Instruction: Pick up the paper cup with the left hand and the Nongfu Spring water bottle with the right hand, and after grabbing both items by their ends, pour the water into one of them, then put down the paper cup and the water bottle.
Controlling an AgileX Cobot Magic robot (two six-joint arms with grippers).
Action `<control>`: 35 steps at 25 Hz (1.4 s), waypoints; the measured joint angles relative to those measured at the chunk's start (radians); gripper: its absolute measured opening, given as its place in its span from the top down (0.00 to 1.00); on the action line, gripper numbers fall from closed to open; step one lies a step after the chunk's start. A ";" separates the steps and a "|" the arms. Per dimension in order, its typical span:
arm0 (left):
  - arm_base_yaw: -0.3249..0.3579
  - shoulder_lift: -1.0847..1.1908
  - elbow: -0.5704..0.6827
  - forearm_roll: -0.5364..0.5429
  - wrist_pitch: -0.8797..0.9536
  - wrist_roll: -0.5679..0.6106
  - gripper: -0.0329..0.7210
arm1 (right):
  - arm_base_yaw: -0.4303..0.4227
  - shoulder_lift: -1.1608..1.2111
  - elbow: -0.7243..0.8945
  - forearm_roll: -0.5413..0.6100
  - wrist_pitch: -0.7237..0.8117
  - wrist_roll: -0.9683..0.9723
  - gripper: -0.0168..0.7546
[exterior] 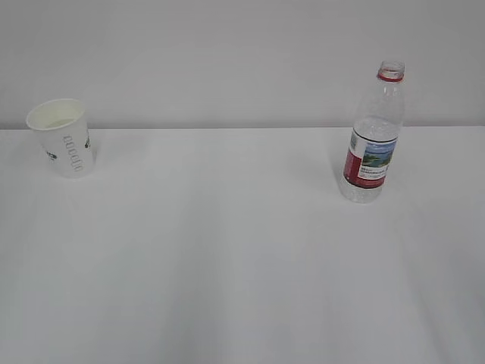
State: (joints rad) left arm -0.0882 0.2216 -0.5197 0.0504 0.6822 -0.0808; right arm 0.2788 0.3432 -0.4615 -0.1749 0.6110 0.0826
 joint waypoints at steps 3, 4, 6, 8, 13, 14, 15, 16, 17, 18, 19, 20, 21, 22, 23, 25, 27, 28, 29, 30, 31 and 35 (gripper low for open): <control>0.000 -0.005 0.000 -0.020 0.052 0.002 0.19 | 0.000 0.000 -0.013 -0.001 0.066 0.014 0.21; 0.000 -0.005 0.000 -0.027 0.069 0.002 0.19 | 0.000 -0.004 -0.020 0.001 0.095 0.014 0.21; 0.000 -0.005 0.000 -0.044 0.105 0.002 0.19 | 0.000 -0.022 -0.041 0.005 0.148 0.015 0.22; 0.000 -0.005 0.000 -0.050 0.134 0.003 0.19 | 0.000 -0.048 -0.060 0.005 0.187 0.017 0.24; 0.000 -0.005 0.000 -0.050 0.197 0.005 0.19 | 0.000 -0.120 -0.073 0.009 0.325 0.018 0.26; 0.000 -0.005 0.000 -0.050 0.202 0.005 0.19 | 0.000 -0.134 -0.073 0.010 0.344 0.018 0.26; 0.000 -0.005 0.000 -0.050 0.202 0.005 0.19 | 0.000 -0.153 -0.073 0.013 0.361 0.015 0.26; 0.000 -0.005 0.000 -0.050 0.203 0.005 0.19 | 0.000 -0.172 -0.073 0.015 0.372 0.009 0.26; 0.000 -0.005 0.000 -0.050 0.203 0.005 0.19 | 0.000 -0.192 -0.073 0.017 0.381 0.005 0.26; 0.000 -0.005 0.000 -0.050 0.204 0.005 0.19 | 0.000 -0.207 -0.073 0.017 0.396 0.003 0.26; 0.000 -0.005 0.000 -0.050 0.208 0.005 0.19 | 0.000 -0.222 -0.073 0.017 0.416 0.001 0.26; 0.000 -0.005 0.000 -0.050 0.214 0.005 0.19 | 0.000 -0.231 -0.073 0.021 0.439 0.001 0.26; 0.000 -0.005 0.000 -0.050 0.221 0.005 0.19 | 0.000 -0.238 -0.074 0.026 0.459 -0.001 0.26; 0.000 -0.005 0.000 -0.050 0.227 0.005 0.19 | 0.000 -0.243 -0.074 0.030 0.481 -0.001 0.26; 0.000 -0.005 0.000 -0.050 0.234 0.005 0.19 | 0.000 -0.245 -0.074 0.032 0.492 -0.001 0.26; 0.000 -0.005 -0.005 -0.050 0.255 0.005 0.19 | 0.000 -0.247 -0.074 0.038 0.503 -0.001 0.26; 0.000 -0.005 -0.013 -0.050 0.294 0.005 0.19 | 0.000 -0.247 -0.074 0.039 0.510 -0.003 0.26; 0.000 -0.005 -0.016 -0.050 0.314 0.005 0.19 | 0.000 -0.247 -0.074 0.040 0.514 -0.006 0.26; 0.000 -0.005 -0.018 -0.050 0.337 0.005 0.19 | 0.000 -0.247 -0.074 0.045 0.517 -0.015 0.26; 0.000 -0.005 -0.018 -0.050 0.361 0.005 0.19 | 0.000 -0.247 -0.074 0.052 0.523 -0.032 0.26; 0.000 -0.005 -0.018 -0.050 0.379 0.005 0.19 | 0.000 -0.247 -0.074 0.059 0.529 -0.043 0.26; 0.000 -0.005 -0.016 -0.056 0.410 0.005 0.19 | 0.000 -0.247 -0.074 0.065 0.542 -0.061 0.27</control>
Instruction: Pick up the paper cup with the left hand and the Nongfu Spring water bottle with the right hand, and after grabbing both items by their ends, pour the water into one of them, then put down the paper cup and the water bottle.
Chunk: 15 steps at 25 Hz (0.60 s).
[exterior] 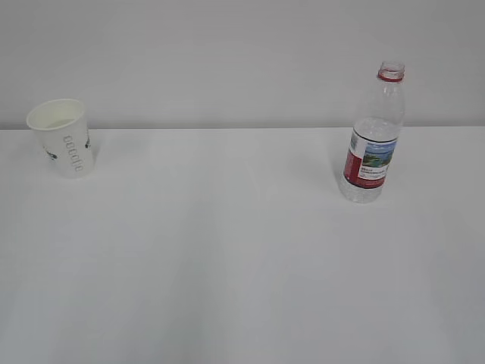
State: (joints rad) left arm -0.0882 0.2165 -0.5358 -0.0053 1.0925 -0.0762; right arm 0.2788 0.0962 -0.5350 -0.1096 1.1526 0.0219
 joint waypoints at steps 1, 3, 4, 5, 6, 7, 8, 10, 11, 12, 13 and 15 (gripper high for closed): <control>0.000 -0.002 0.002 -0.004 0.000 0.000 0.19 | 0.000 -0.002 0.000 0.002 0.002 -0.002 0.27; 0.000 -0.017 0.004 -0.006 0.001 0.000 0.19 | 0.000 -0.002 0.020 0.018 0.002 -0.002 0.27; 0.000 -0.028 0.004 -0.006 0.001 0.000 0.19 | 0.000 -0.002 0.028 0.028 0.001 -0.006 0.27; 0.000 -0.042 0.006 -0.007 0.001 0.000 0.19 | 0.000 -0.002 0.034 0.035 0.001 -0.008 0.27; 0.000 -0.057 0.006 -0.007 0.001 0.000 0.19 | 0.000 -0.002 0.038 0.043 0.001 -0.008 0.27; 0.000 -0.077 0.006 -0.008 0.001 0.000 0.19 | 0.000 -0.002 0.038 0.044 0.001 -0.008 0.27; 0.000 -0.099 0.007 -0.008 0.001 0.000 0.19 | 0.000 -0.002 0.039 0.046 0.000 -0.008 0.27; 0.000 -0.142 0.007 -0.011 0.001 0.000 0.19 | 0.000 -0.002 0.039 0.048 -0.004 -0.010 0.27; 0.000 -0.164 0.007 -0.012 0.001 0.000 0.19 | 0.000 -0.002 0.040 0.048 -0.004 -0.012 0.27; 0.000 -0.185 0.008 -0.017 0.001 0.000 0.19 | 0.000 -0.002 0.040 0.048 -0.004 -0.012 0.27; 0.000 -0.202 0.009 -0.019 0.001 0.000 0.19 | 0.000 -0.002 0.040 0.048 -0.004 -0.012 0.27; 0.000 -0.212 0.009 -0.020 0.003 0.000 0.19 | 0.000 -0.006 0.040 0.048 -0.004 -0.012 0.27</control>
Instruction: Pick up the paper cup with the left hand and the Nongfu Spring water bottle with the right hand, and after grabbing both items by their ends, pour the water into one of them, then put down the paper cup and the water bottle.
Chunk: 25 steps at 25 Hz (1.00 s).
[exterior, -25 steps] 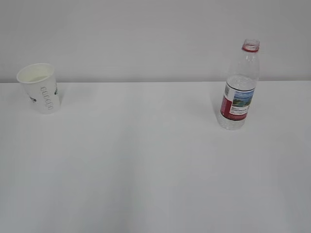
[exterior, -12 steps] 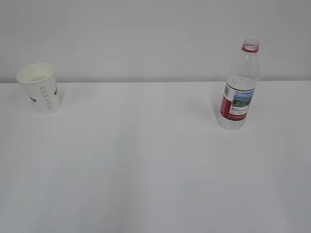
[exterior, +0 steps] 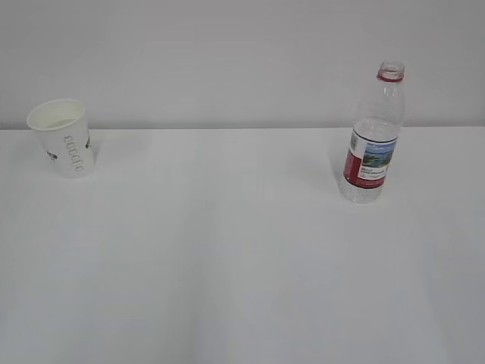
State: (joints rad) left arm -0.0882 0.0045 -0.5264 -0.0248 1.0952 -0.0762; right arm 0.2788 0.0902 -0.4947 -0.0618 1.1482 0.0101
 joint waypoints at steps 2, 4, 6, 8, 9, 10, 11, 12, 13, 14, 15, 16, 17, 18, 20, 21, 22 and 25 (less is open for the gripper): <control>0.000 0.000 0.000 -0.002 0.000 0.000 0.19 | 0.000 -0.022 0.000 0.002 -0.002 0.000 0.27; 0.000 0.000 0.000 -0.004 0.000 0.000 0.19 | 0.000 -0.069 0.000 0.002 -0.002 0.000 0.27; 0.000 0.000 0.000 -0.004 0.000 0.000 0.19 | 0.000 -0.100 0.000 0.004 -0.002 0.000 0.27; 0.000 0.000 0.000 -0.007 0.000 0.000 0.19 | 0.000 -0.105 0.000 0.004 -0.002 0.000 0.27; 0.000 0.000 0.000 -0.008 0.000 0.000 0.19 | 0.000 -0.105 0.000 0.004 -0.002 -0.002 0.27; 0.000 0.000 0.000 -0.008 0.000 0.000 0.19 | 0.000 -0.105 0.000 0.004 -0.002 -0.004 0.27; 0.000 0.000 0.000 -0.009 0.000 0.000 0.19 | 0.000 -0.105 0.000 0.004 -0.002 -0.010 0.27; 0.000 0.000 0.000 -0.011 0.000 0.000 0.19 | 0.000 -0.105 0.000 0.004 -0.002 -0.010 0.27; 0.000 0.000 0.000 -0.011 0.000 0.000 0.19 | 0.000 -0.105 0.000 0.004 -0.002 -0.010 0.27; 0.000 0.000 0.000 -0.011 0.000 0.000 0.19 | 0.000 -0.105 0.000 0.004 -0.002 -0.010 0.27; 0.000 0.000 0.000 -0.011 0.000 0.000 0.19 | 0.000 -0.105 0.000 0.004 -0.002 -0.010 0.27; 0.000 0.000 0.000 -0.011 0.000 0.000 0.20 | 0.000 -0.105 0.000 0.004 -0.002 -0.010 0.27; 0.000 0.000 0.000 -0.011 0.000 0.000 0.20 | 0.000 -0.105 0.000 0.004 -0.002 -0.010 0.27; 0.000 0.000 0.000 -0.011 0.000 0.000 0.20 | 0.000 -0.105 0.000 0.004 -0.002 -0.010 0.27; 0.000 0.000 0.000 -0.011 0.000 0.000 0.20 | 0.000 -0.105 0.000 0.004 -0.002 -0.010 0.27; 0.000 0.000 0.000 -0.011 0.000 0.000 0.20 | 0.000 -0.105 0.000 0.004 -0.002 -0.010 0.27; 0.000 0.000 0.000 -0.011 0.000 0.000 0.20 | 0.000 -0.105 0.000 0.004 -0.002 -0.010 0.27; 0.000 0.000 0.000 -0.011 0.000 0.000 0.20 | 0.000 -0.105 0.000 0.004 -0.002 -0.010 0.27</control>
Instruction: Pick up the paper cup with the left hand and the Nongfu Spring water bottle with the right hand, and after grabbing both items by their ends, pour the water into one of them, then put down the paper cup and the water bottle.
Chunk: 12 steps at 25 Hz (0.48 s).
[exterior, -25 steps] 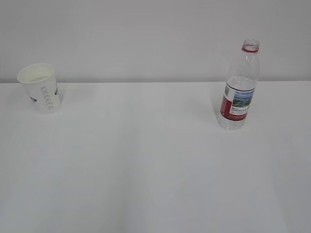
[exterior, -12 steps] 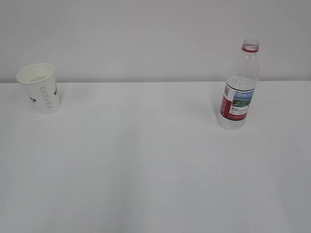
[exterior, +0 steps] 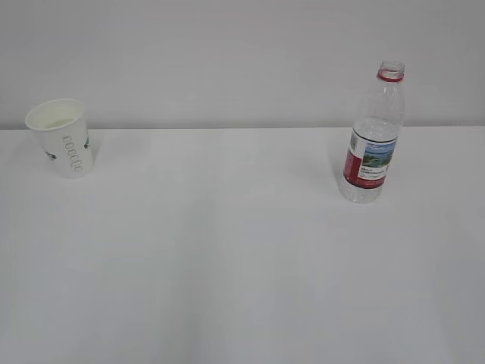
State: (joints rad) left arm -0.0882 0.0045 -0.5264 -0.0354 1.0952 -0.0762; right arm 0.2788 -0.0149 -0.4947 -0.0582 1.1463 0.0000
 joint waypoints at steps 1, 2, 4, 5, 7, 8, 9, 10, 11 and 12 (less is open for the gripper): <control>0.000 0.000 0.000 0.000 0.000 0.000 0.20 | 0.000 0.000 0.000 0.000 0.000 0.000 0.27; 0.000 0.000 0.000 0.000 0.000 0.000 0.20 | 0.000 0.000 0.000 0.000 0.000 0.000 0.27; 0.000 0.000 0.000 0.000 0.000 0.002 0.21 | 0.000 0.000 0.000 0.000 0.000 0.000 0.27; 0.000 0.000 0.000 0.004 0.000 0.010 0.21 | 0.000 0.000 0.000 0.000 0.000 0.000 0.27; 0.000 0.000 0.000 0.008 0.000 0.028 0.23 | 0.000 0.000 0.000 0.000 0.000 0.000 0.27; 0.000 0.000 0.000 0.009 0.000 0.035 0.23 | 0.000 0.000 0.000 0.000 0.000 0.000 0.27; 0.000 0.000 0.000 0.009 0.000 0.037 0.24 | 0.000 0.000 0.000 0.000 0.000 0.000 0.27; 0.000 0.000 0.000 0.010 0.000 0.041 0.25 | 0.000 0.000 0.000 0.000 0.000 0.000 0.27; 0.000 0.000 0.000 0.010 0.000 0.041 0.26 | 0.000 0.000 0.000 0.000 0.000 0.000 0.27; 0.000 0.000 0.000 0.010 0.000 0.043 0.27 | 0.000 0.000 0.000 0.000 0.000 0.000 0.27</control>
State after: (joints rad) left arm -0.0882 0.0045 -0.5264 -0.0252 1.0952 -0.0336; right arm 0.2788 -0.0149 -0.4947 -0.0582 1.1463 0.0000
